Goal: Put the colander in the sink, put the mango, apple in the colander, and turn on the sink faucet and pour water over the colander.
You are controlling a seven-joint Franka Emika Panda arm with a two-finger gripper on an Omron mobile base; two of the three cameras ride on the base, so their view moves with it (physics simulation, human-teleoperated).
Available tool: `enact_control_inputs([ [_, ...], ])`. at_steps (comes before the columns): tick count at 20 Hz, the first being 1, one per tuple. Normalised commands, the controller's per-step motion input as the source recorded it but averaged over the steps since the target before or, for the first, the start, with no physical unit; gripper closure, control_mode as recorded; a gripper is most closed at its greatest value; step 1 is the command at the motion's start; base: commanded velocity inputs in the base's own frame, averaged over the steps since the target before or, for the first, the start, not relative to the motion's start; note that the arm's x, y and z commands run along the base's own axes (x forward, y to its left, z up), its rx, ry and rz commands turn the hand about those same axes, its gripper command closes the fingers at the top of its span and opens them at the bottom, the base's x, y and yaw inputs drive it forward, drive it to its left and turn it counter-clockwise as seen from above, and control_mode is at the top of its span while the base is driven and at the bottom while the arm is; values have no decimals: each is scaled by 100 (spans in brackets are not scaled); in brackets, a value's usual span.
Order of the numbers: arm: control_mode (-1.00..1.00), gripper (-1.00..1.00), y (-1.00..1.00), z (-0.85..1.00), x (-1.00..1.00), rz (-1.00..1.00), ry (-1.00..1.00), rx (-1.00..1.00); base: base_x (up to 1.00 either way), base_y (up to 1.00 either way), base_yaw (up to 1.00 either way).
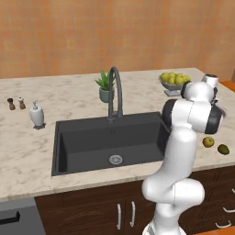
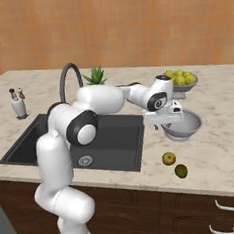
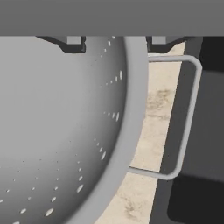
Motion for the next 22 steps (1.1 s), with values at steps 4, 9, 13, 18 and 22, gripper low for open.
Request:
enact_control_inputs([
  [4,-100,100,60,31,-53,15,-3,-5,0,0,0],
  [9,-100,100,70,26,-46,18,0,-2,0,0,0],
  [13,-100,100,95,15,-55,26,0,-2,0,0,0],
  [18,-100,100,98,2,-41,20,0,-1,0,0,0],
  [22,-100,100,100,0,-33,7,0,0,0,0,0],
])
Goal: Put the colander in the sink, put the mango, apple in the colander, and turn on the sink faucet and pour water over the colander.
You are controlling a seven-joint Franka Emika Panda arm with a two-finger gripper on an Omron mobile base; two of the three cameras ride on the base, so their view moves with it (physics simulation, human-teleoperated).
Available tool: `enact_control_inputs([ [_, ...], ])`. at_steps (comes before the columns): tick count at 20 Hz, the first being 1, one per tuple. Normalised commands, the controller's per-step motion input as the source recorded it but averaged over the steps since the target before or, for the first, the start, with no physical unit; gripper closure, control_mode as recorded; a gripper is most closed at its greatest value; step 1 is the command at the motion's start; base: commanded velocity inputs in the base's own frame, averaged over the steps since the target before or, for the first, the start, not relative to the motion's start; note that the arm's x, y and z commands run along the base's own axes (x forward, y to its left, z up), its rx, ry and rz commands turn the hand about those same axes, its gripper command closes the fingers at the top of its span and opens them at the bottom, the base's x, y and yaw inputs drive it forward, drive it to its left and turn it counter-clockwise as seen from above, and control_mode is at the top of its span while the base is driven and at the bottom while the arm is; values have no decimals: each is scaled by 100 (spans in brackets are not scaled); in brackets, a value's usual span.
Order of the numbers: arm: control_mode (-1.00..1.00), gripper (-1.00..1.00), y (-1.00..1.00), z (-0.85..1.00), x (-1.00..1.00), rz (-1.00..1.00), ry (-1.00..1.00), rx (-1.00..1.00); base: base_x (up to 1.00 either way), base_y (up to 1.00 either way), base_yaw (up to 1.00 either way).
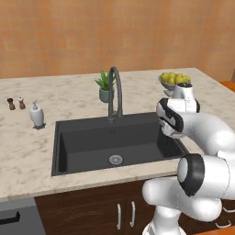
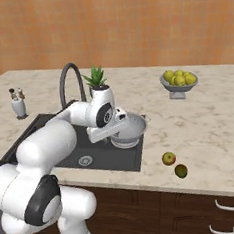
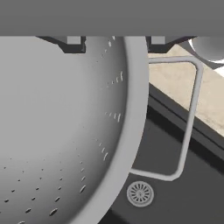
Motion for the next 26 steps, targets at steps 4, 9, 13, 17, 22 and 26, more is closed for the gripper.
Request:
enact_control_inputs([
  [4,-100,100,71,0,-6,6,0,0,0,0,0],
  [9,-100,100,14,-1,15,27,0,0,0,0,0],
  [13,-100,100,5,-25,24,48,0,0,0,0,0],
  [17,-100,100,11,-25,8,56,3,0,0,0,0],
  [22,-100,100,19,-22,6,66,5,0,0,0,0],
  [26,-100,100,13,-24,19,63,1,0,0,0,0],
])
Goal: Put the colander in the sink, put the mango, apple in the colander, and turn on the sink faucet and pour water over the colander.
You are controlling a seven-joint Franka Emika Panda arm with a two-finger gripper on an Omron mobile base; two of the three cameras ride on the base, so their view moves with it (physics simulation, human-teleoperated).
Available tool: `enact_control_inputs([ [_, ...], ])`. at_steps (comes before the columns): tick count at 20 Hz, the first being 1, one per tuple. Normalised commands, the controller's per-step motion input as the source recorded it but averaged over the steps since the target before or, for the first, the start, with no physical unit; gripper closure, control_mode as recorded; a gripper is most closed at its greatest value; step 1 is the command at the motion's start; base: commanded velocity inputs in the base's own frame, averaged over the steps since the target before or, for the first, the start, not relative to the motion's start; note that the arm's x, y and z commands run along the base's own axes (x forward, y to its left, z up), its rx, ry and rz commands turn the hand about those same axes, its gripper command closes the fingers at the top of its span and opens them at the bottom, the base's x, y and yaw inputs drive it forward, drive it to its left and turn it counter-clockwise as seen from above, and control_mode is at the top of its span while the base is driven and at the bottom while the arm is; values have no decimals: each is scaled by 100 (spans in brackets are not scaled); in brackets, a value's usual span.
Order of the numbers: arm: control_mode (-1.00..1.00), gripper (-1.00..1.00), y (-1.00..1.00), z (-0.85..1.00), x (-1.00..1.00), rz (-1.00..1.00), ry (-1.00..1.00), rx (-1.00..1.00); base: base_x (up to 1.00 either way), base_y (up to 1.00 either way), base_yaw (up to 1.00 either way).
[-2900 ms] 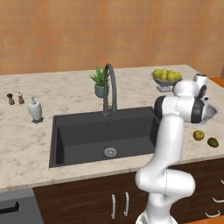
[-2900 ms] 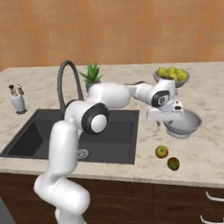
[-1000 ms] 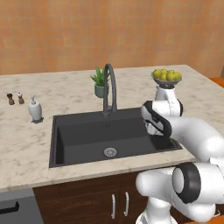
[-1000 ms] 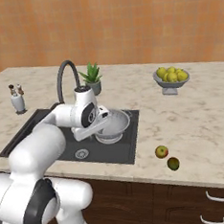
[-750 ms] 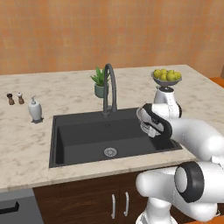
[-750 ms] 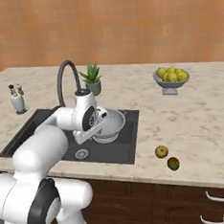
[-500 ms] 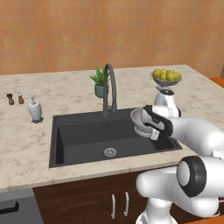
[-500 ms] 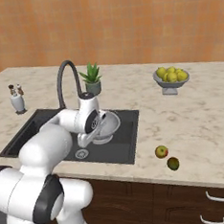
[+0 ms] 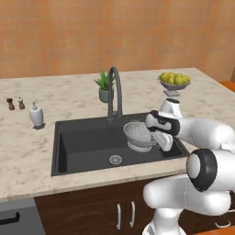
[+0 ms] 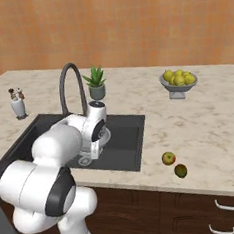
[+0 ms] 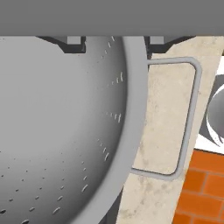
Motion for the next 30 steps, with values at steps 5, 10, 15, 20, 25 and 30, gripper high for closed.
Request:
enact_control_inputs([
  [5,-100,100,1,-21,41,43,0,-1,0,0,0],
  [10,-100,100,4,-5,38,9,0,-5,0,0,0],
  [15,-100,100,30,-42,20,2,1,-10,0,0,0],
  [20,-100,100,22,-58,5,9,0,-7,0,0,0],
  [25,-100,100,1,-53,0,16,-6,0,0,0,0],
  [30,-100,100,14,-35,0,17,-12,0,0,0,0],
])
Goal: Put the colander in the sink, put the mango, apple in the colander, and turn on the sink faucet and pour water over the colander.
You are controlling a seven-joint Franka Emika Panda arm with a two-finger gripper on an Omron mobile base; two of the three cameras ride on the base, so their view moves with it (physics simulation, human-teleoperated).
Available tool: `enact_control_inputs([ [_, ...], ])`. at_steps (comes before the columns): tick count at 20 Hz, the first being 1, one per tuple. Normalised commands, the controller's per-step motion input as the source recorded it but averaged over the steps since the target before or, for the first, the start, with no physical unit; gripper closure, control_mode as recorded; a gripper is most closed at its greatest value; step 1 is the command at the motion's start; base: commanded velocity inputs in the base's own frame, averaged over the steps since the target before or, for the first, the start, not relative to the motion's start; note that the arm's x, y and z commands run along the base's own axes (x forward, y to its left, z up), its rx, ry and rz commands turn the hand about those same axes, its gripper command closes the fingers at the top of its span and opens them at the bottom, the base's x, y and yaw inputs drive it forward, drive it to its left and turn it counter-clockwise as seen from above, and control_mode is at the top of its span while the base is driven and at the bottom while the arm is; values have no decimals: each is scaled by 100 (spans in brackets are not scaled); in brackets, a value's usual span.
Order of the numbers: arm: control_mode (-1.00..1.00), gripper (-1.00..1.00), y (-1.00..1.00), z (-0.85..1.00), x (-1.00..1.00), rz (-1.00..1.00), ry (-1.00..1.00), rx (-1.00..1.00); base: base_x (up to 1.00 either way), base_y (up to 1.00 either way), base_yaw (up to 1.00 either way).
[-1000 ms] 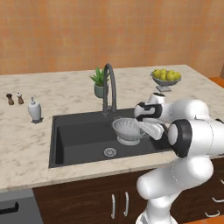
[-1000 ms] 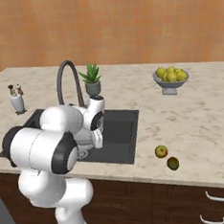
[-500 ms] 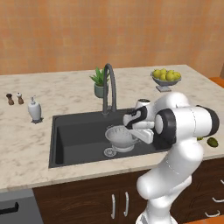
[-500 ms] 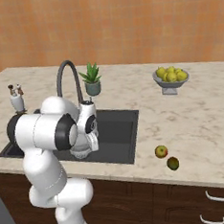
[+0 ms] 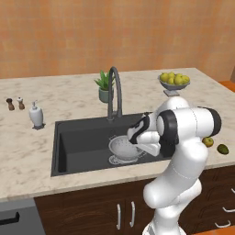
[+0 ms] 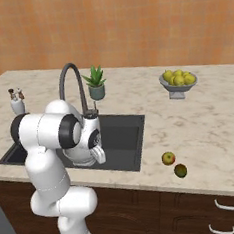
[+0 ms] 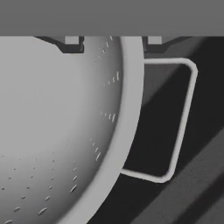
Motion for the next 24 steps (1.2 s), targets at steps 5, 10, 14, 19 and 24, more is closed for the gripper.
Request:
enact_control_inputs([
  [5,-100,100,22,-29,2,18,-4,3,0,0,0],
  [10,-100,100,31,-30,0,19,-1,1,0,0,0],
  [14,-100,100,6,-46,0,4,0,0,0,0,0],
  [19,-100,100,0,-44,0,0,0,0,0,0,0],
  [24,-100,100,0,0,4,0,-6,0,0,0,0],
])
